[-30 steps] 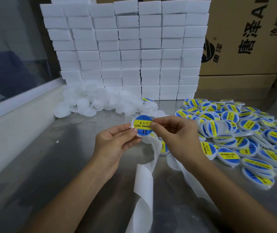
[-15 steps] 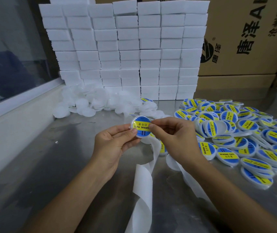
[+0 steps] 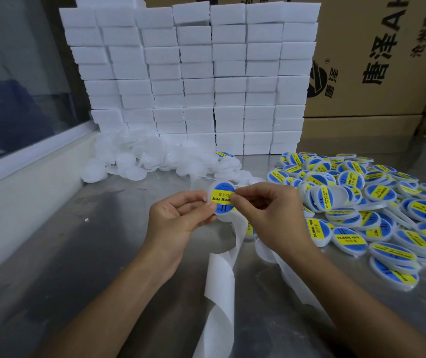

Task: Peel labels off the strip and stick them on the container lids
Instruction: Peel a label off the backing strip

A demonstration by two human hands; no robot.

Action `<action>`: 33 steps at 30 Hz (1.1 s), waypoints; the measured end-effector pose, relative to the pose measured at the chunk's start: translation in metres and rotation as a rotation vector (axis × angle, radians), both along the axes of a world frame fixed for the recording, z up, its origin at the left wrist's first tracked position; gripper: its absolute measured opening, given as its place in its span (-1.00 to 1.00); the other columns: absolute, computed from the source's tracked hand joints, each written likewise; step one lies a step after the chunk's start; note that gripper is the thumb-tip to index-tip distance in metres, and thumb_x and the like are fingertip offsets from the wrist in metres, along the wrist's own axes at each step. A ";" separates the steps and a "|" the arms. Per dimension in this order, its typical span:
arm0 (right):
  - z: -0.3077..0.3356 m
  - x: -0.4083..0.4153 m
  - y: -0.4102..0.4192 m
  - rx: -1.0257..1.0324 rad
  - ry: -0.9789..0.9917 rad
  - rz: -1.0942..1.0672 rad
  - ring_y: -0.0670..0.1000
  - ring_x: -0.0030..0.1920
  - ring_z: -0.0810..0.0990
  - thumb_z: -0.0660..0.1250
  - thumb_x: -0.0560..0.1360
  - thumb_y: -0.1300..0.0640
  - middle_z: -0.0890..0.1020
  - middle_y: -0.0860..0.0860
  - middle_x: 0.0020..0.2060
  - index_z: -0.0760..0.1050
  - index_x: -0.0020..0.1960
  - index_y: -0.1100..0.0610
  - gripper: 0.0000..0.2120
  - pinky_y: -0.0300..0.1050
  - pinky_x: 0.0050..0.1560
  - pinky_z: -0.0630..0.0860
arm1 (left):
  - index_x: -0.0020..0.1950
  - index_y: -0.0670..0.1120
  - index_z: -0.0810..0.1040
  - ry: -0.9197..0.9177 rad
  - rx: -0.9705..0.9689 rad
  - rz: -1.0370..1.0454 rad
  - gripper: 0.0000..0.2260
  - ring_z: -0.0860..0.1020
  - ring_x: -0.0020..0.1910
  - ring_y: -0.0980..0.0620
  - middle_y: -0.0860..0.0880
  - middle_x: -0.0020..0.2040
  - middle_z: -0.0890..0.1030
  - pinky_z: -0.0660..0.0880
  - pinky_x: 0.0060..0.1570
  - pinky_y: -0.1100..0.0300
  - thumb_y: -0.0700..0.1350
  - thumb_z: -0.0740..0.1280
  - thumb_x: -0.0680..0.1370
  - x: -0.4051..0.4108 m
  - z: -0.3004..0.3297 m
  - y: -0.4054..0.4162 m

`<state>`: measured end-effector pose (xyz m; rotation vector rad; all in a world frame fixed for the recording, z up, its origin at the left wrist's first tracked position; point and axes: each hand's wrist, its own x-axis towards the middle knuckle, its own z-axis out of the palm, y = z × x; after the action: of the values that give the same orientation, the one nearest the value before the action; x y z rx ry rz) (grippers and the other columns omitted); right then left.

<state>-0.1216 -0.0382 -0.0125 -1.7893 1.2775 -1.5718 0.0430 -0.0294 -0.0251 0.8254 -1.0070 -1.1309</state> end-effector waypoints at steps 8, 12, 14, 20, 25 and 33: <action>0.000 -0.001 0.000 -0.112 0.066 -0.177 -0.12 -0.32 0.60 0.55 0.37 0.02 0.64 -0.05 -0.21 0.65 0.02 0.05 -0.74 -0.15 -0.22 0.58 | -0.23 -0.08 0.66 0.022 -0.036 -0.098 -0.84 0.69 -0.24 -0.08 -0.19 -0.19 0.70 0.61 -0.19 0.17 -0.23 0.50 0.22 -0.004 0.003 0.004; 0.001 0.006 0.002 0.052 -0.064 0.063 -0.09 -0.28 0.68 0.51 0.40 0.06 0.69 -0.04 -0.09 0.62 0.16 0.08 -0.66 -0.08 -0.17 0.64 | -0.19 -0.11 0.63 0.093 -0.037 -0.155 -0.87 0.70 -0.15 -0.15 -0.25 -0.12 0.70 0.62 -0.15 0.14 -0.21 0.46 0.29 -0.010 0.005 0.005; 0.002 0.007 0.004 0.110 -0.148 0.179 -0.09 -0.27 0.68 0.54 0.36 0.09 0.70 -0.08 -0.06 0.59 0.18 0.05 -0.60 -0.19 -0.17 0.63 | -0.02 -0.13 0.61 0.070 -0.046 -0.202 -0.80 0.68 -0.04 -0.20 -0.28 -0.03 0.68 0.61 -0.09 0.10 -0.20 0.42 0.37 -0.009 0.005 0.006; 0.007 -0.001 0.002 0.203 -0.213 0.243 -0.05 -0.32 0.68 0.55 0.33 0.27 0.69 0.05 -0.06 0.58 0.16 0.13 -0.58 -0.22 -0.21 0.63 | 0.18 0.01 0.59 -0.027 -0.019 -0.285 -0.65 0.68 0.04 -0.10 -0.15 0.07 0.69 0.61 -0.12 0.18 -0.21 0.35 0.42 -0.006 0.006 0.009; 0.008 -0.005 0.001 0.134 -0.282 0.230 -0.02 -0.42 0.65 0.38 0.50 0.30 0.70 0.02 -0.26 0.61 -0.05 0.07 -0.86 -0.20 -0.42 0.59 | 0.06 0.11 0.69 -0.038 -0.009 -0.315 -0.70 0.67 0.04 -0.10 -0.14 0.07 0.69 0.61 -0.16 0.19 -0.19 0.37 0.40 -0.008 0.006 0.012; 0.002 0.003 0.004 0.121 -0.168 0.150 0.02 -0.51 0.58 0.59 0.27 0.00 0.69 -0.04 -0.25 0.63 -0.08 0.02 -0.73 -0.13 -0.47 0.55 | 0.06 0.00 0.69 -0.031 -0.005 -0.245 -0.73 0.70 -0.07 -0.05 -0.14 -0.01 0.71 0.60 -0.22 0.24 -0.15 0.38 0.38 -0.004 0.005 0.010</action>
<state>-0.1181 -0.0345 -0.0105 -1.6026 1.1091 -1.4950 0.0386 -0.0196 -0.0196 0.7314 -1.1589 -1.3256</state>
